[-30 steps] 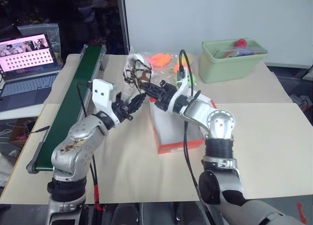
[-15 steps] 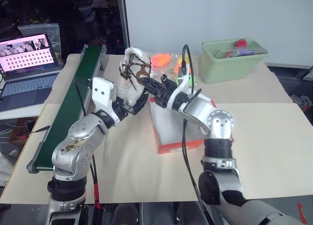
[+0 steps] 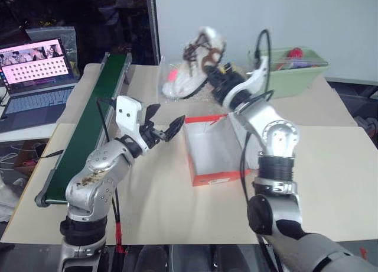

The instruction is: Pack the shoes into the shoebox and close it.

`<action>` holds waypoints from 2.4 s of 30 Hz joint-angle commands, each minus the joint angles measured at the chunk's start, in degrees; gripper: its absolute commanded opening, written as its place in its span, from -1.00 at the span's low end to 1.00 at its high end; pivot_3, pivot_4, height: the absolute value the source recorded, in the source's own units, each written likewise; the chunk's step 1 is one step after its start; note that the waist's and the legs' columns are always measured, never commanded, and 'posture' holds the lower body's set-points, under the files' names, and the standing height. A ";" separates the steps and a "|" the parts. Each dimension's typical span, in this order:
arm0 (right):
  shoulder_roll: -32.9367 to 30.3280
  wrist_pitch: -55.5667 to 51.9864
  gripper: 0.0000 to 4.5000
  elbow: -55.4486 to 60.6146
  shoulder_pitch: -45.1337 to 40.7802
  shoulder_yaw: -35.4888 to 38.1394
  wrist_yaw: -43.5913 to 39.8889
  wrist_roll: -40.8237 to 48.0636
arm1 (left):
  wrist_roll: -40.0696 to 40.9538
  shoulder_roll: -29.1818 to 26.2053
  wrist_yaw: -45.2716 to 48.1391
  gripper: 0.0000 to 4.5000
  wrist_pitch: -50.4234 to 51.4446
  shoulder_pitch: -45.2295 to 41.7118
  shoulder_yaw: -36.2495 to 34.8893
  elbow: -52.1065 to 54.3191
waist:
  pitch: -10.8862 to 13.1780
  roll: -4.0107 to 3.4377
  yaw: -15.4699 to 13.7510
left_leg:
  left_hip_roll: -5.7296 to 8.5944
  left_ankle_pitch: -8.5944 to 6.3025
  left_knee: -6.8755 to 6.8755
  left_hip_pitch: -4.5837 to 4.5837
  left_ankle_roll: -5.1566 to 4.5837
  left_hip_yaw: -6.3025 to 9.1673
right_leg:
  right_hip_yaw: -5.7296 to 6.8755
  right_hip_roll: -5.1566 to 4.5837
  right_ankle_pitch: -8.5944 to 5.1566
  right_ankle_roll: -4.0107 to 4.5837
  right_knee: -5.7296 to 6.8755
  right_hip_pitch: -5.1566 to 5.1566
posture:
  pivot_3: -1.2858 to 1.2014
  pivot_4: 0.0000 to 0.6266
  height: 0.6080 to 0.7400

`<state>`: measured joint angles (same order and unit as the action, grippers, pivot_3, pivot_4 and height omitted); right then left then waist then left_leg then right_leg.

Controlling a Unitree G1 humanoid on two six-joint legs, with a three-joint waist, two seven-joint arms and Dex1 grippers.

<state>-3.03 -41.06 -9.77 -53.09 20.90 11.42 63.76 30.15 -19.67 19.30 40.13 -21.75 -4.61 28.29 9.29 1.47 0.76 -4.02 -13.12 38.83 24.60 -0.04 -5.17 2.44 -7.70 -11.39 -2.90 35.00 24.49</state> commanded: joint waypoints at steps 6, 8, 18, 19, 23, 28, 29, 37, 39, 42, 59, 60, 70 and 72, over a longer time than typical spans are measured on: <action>-20.66 -24.98 -0.87 0.85 -5.14 -9.24 -8.91 -4.47 | -2.83 -14.22 18.16 0.99 -8.48 4.75 3.49 2.67 | 0.08 -0.15 0.88 | -0.02 0.00 -0.08 0.00 0.00 -0.02 | -0.06 0.05 0.00 0.01 0.02 0.11 | 0.03 -0.52 0.83; -26.37 -34.90 -0.87 -0.69 -7.55 -11.41 -11.97 -3.89 | -2.22 -18.99 25.25 0.99 -11.28 6.51 4.15 2.50 | 0.11 -0.18 0.83 | -0.03 0.00 -0.11 0.05 0.00 -0.06 | -0.09 0.05 -0.01 0.02 0.04 0.23 | 0.03 -0.52 0.83; -30.82 -51.44 -0.87 -8.87 -13.91 -15.81 -16.56 -3.97 | -2.91 -21.40 32.84 0.99 -16.08 7.73 5.98 0.61 | 0.11 -0.18 -0.04 | -0.04 0.01 -0.02 0.38 -0.01 -0.12 | -0.17 0.05 -0.02 0.06 0.00 0.57 | 0.03 -0.52 0.83; -30.68 -51.44 -0.87 -9.11 -13.26 -16.46 -16.93 -4.40 | -2.92 -21.15 32.78 0.99 -16.08 7.55 6.05 0.64 | 0.11 -0.18 -0.04 | -0.04 0.01 -0.01 0.41 -0.02 -0.12 | -0.15 0.05 -0.02 0.06 0.00 0.57 | 0.03 -0.52 0.83; -31.33 -51.44 -0.87 -9.35 -10.48 -19.12 -18.78 -6.64 | -2.75 -20.54 32.36 0.99 -15.55 7.33 5.80 1.39 | 0.11 -0.18 -0.18 | -0.04 0.01 0.02 0.44 -0.02 -0.11 | -0.14 0.05 -0.01 0.05 0.01 0.58 | 0.03 -0.52 0.83; -30.83 -49.74 -0.87 -11.02 -8.04 -21.16 -22.02 -13.40 | -2.66 -20.64 32.00 0.99 -15.24 7.92 5.27 2.28 | 0.11 -0.18 -0.10 | -0.04 0.01 0.05 0.45 -0.02 -0.10 | -0.14 0.05 -0.01 0.05 0.04 0.59 | 0.03 -0.52 0.83; -30.98 -48.96 -0.87 -11.49 -7.68 -21.83 -22.93 -14.85 | -2.61 -20.77 31.83 0.99 -15.03 7.94 5.11 2.50 | 0.11 -0.18 -0.10 | -0.04 0.01 0.05 0.45 -0.02 -0.10 | -0.14 0.05 -0.01 0.05 0.04 0.59 | 0.03 -0.52 0.83; -30.04 -45.97 -0.87 -13.52 -7.67 -23.67 -28.89 -22.66 | -2.82 -21.26 30.87 0.99 -14.66 8.04 4.72 2.94 | 0.11 -0.18 -0.05 | -0.04 0.01 0.05 0.45 -0.02 -0.10 | -0.14 0.05 -0.01 0.05 0.05 0.61 | 0.03 -0.52 0.83; -29.28 -45.51 -0.87 -13.53 -7.53 -23.88 -29.84 -23.95 | -2.72 -21.32 30.69 0.99 -14.54 8.14 4.65 3.22 | 0.11 -0.18 -0.05 | -0.04 0.01 0.06 0.45 -0.01 -0.10 | -0.14 0.05 -0.01 0.05 0.05 0.60 | 0.03 -0.52 0.83; -27.60 -45.41 -0.67 -13.07 -7.53 -23.06 -30.51 -25.52 | -2.68 -21.52 30.49 1.00 -14.38 8.19 4.37 3.63 | 0.11 -0.18 0.00 | -0.04 0.01 0.07 0.45 -0.02 -0.10 | -0.14 0.05 -0.01 0.05 0.06 0.60 | 0.03 -0.52 0.83; -24.42 -40.73 0.66 -5.80 -14.01 -19.90 -32.33 -31.05 | -4.01 -19.75 26.12 1.00 -14.37 6.70 2.41 0.54 | 0.11 -0.18 -0.05 | -0.04 0.02 0.06 0.45 0.00 -0.09 | -0.13 0.06 -0.01 0.05 0.18 0.60 | 0.03 -0.52 0.83; -24.81 -38.13 0.66 -4.15 -13.97 -19.87 -32.76 -31.69 | -4.77 -18.56 23.42 1.00 -13.96 6.08 1.67 -0.70 | 0.11 -0.18 -0.05 | -0.04 0.02 0.07 0.45 0.00 -0.10 | -0.13 0.06 -0.01 0.05 0.17 0.60 | 0.03 -0.52 0.83; -20.20 -4.43 0.66 36.43 8.93 -26.07 -46.93 -31.30 | -19.69 -3.88 -14.32 1.00 -5.09 7.49 -12.39 -5.37 | 0.07 -0.11 0.50 | -0.04 0.06 0.08 0.45 0.06 0.06 | -0.08 0.08 -0.03 -0.03 0.17 0.56 | 0.03 -0.52 0.83; -19.40 1.07 0.66 35.48 12.45 -29.71 -47.48 -35.23 | -20.45 -3.42 -16.01 1.00 -4.62 9.22 -14.18 -5.67 | 0.06 -0.11 0.41 | -0.04 0.06 0.13 0.42 0.07 0.04 | -0.08 0.08 -0.03 -0.03 0.21 0.52 | 0.03 -0.52 0.83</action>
<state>-22.83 -46.72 24.70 -42.15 -6.64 -35.14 32.27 11.20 -23.14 5.92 35.12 -13.55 -16.03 21.49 9.36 1.36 1.17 -4.06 -13.06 39.00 25.02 0.03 -5.14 2.37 -7.62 -11.42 -2.93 35.23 25.00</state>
